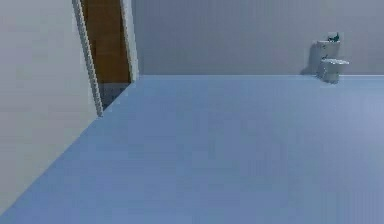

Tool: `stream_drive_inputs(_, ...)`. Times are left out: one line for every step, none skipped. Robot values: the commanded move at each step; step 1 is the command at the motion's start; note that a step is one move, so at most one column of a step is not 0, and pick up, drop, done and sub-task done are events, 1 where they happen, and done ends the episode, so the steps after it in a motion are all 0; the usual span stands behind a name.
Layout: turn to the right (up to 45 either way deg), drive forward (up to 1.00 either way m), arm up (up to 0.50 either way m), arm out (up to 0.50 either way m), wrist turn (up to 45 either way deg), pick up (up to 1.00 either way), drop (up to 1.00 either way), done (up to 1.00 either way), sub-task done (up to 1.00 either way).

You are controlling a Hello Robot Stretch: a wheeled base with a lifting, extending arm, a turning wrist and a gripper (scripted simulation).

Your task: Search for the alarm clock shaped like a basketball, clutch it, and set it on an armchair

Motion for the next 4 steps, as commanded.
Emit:
stream_drive_inputs(39.0, 0.0, 0.0, 0.0, 0.0, 0.0, 0.0, 0.0, 0.0)
stream_drive_inputs(0.0, 0.35, 0.0, 0.0, 0.0, 0.0, 0.0, 0.0, 0.0)
stream_drive_inputs(45.0, 0.0, 0.0, 0.0, 0.0, 0.0, 0.0, 0.0, 0.0)
stream_drive_inputs(3.0, 0.0, 0.0, 0.0, 0.0, 0.0, 0.0, 0.0, 0.0)
